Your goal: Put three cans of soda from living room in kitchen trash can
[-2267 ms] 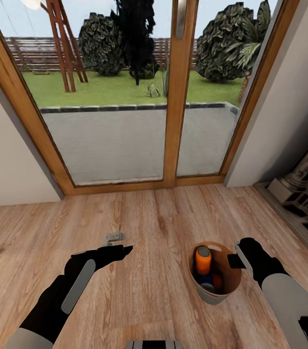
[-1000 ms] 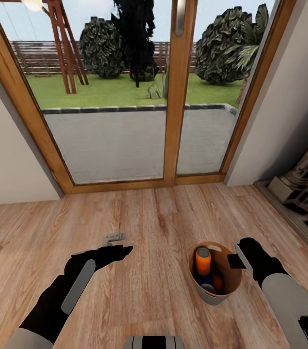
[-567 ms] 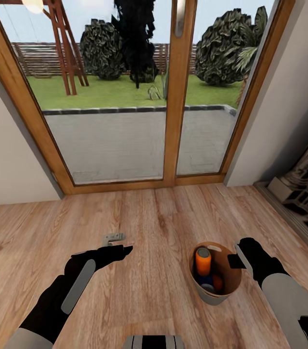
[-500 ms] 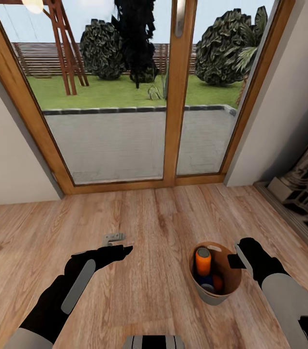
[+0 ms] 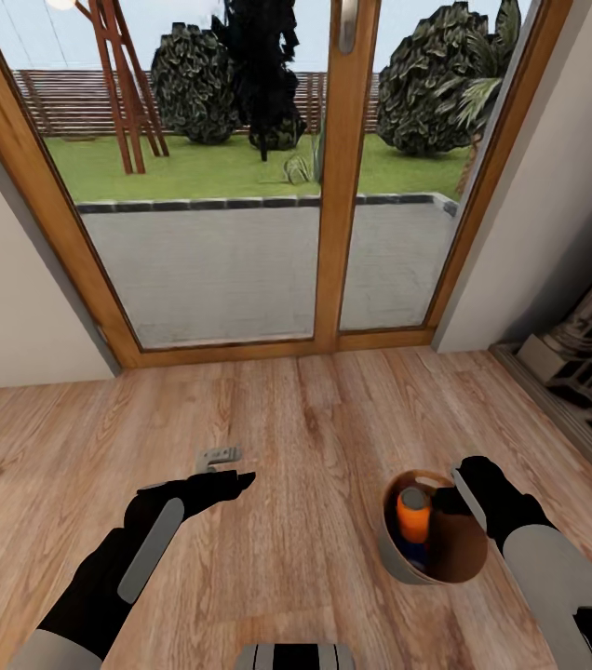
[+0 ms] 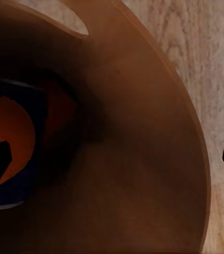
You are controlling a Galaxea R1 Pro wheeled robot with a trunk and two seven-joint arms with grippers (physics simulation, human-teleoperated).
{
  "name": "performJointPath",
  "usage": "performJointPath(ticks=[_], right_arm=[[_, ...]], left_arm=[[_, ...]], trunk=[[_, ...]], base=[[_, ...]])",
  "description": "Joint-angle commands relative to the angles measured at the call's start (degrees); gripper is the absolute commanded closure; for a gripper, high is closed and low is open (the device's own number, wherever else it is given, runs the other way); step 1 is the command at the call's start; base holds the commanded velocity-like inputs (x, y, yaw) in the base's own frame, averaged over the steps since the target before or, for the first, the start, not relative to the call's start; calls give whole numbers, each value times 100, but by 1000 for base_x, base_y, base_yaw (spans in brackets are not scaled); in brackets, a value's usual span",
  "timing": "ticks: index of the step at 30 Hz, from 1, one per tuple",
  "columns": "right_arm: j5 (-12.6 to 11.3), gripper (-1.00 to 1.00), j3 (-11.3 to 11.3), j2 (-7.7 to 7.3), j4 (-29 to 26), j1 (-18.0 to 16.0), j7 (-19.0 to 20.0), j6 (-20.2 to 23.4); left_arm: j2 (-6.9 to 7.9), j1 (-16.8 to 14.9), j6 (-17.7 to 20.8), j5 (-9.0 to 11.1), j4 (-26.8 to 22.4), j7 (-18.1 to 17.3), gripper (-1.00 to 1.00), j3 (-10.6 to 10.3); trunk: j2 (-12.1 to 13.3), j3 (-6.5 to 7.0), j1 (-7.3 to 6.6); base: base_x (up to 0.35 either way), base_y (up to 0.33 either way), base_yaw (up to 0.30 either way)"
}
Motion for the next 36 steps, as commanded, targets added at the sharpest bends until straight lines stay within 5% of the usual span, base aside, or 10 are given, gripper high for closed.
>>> performJointPath(ticks=[1,5,36], right_arm=[[-1,-100,0,0,-1,0,0,-1],[-1,-100,0,0,-1,0,1,3],[32,-100,-14,0,-77,0,23,63]], left_arm=[[0,0,0,0,0,0,-100,0],[0,0,0,0,0,-1,-100,0],[0,0,11,-8,54,-26,-100,-44]], trunk=[[0,0,0],[0,0,0],[1243,557,-680]], base=[[0,0,0],[0,0,0],[0,0,0]])
